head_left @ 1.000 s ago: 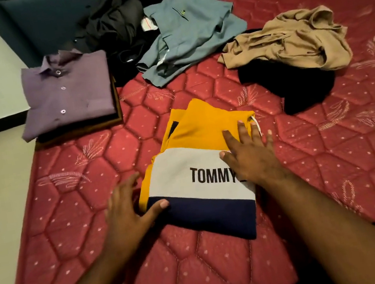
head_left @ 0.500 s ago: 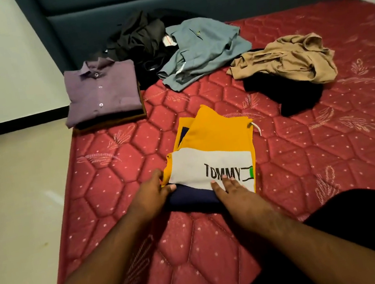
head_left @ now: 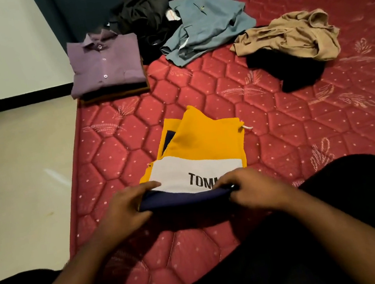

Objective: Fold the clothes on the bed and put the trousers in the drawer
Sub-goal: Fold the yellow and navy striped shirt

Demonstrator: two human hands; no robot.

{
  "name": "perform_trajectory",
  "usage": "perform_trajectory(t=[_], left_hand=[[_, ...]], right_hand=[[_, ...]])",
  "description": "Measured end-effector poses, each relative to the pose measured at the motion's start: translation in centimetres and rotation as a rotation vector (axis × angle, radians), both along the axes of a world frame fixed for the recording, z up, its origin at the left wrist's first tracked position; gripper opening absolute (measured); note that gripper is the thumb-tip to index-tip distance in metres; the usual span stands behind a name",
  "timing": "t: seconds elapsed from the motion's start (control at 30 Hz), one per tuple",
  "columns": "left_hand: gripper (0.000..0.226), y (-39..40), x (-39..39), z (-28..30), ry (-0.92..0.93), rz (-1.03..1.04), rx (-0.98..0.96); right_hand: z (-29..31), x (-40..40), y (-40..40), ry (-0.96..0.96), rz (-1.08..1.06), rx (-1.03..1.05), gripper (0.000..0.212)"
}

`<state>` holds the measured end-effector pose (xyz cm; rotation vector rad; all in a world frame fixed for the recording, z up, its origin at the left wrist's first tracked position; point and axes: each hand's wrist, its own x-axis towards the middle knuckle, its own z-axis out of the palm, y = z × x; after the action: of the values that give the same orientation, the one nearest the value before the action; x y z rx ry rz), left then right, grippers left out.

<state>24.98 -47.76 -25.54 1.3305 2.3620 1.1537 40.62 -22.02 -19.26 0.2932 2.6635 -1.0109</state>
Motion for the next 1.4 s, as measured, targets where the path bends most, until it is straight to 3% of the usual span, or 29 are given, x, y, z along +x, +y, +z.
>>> perform_trajectory(t=[0.1, 0.17, 0.23, 0.33, 0.43, 0.47, 0.6, 0.67, 0.73, 0.77, 0.83, 0.97, 1.03, 1.17, 1.3, 1.4], left_hand=[[0.042, 0.8, -0.8, 2.8, 0.026, 0.181, 0.189], [0.026, 2.8, -1.3, 4.5, -0.152, 0.268, 0.288], [0.018, 6.4, -2.2, 5.3, -0.357, 0.296, 0.395], [0.024, 12.5, -4.7, 4.5, -0.335, 0.412, 0.351], [0.027, 16.2, -7.1, 2.3, -0.289, 0.56, 0.12], [0.027, 16.8, -7.7, 1.4, -0.297, 0.599, 0.027], [0.039, 17.5, -8.9, -1.2, -0.282, 0.728, -0.122], [0.055, 17.8, -9.3, -1.5, -0.3, 0.776, -0.215], [0.075, 17.9, -9.2, -0.8, -0.442, 0.775, -0.263], [0.081, 17.9, -9.0, -0.4, -0.563, 0.745, -0.234], [0.064, 17.2, -8.9, 0.4, -0.794, 0.628, -0.104], [0.028, 14.7, -9.3, 1.5, -0.989, 0.48, 0.093], [0.025, 12.5, -12.1, 1.8, -0.886, 0.539, 0.196], [0.046, 7.2, -21.6, 3.0, -0.574, 0.811, 0.258], [0.064, 5.5, -29.6, 3.5, -0.526, 0.974, 0.253], [0.068, 5.9, -33.0, 0.3, -0.482, 1.054, 0.167]], right_hand=[[2.5, -0.5, 2.3, 0.159, -0.233, -0.55, 0.04], [3.0, -1.8, 4.0, 0.289, -0.414, -0.746, 0.034], [2.3, -3.8, 5.5, 0.434, -0.68, -0.817, 0.027], [-0.3, -6.2, 6.3, 0.547, -1.028, -0.732, 0.032], [-3.6, -6.6, 6.3, 0.401, -0.965, -0.59, 0.067], [-4.4, -6.8, 6.3, 0.379, -0.953, -0.524, 0.069], [-5.8, -7.6, 7.0, 0.405, -1.044, -0.432, 0.056], [-7.0, -7.5, 7.6, 0.387, -1.076, -0.242, 0.058], [-7.9, -7.4, 8.0, 0.317, -1.107, -0.141, 0.059], [-7.8, -7.4, 8.2, 0.283, -1.123, -0.218, 0.048], [-7.3, -8.0, 7.9, 0.266, -1.142, -0.507, 0.021], [-5.6, -10.9, 6.2, 0.346, -1.067, -0.717, 0.015], [-5.0, -15.0, 5.1, 0.432, -0.956, -0.739, 0.019], [-3.9, -26.3, 2.4, 0.505, -0.719, -0.701, 0.038], [-4.7, -37.0, 0.9, 0.499, -0.708, -0.719, 0.034], [-8.1, -41.1, 1.2, 0.431, -0.768, -0.631, 0.032]])
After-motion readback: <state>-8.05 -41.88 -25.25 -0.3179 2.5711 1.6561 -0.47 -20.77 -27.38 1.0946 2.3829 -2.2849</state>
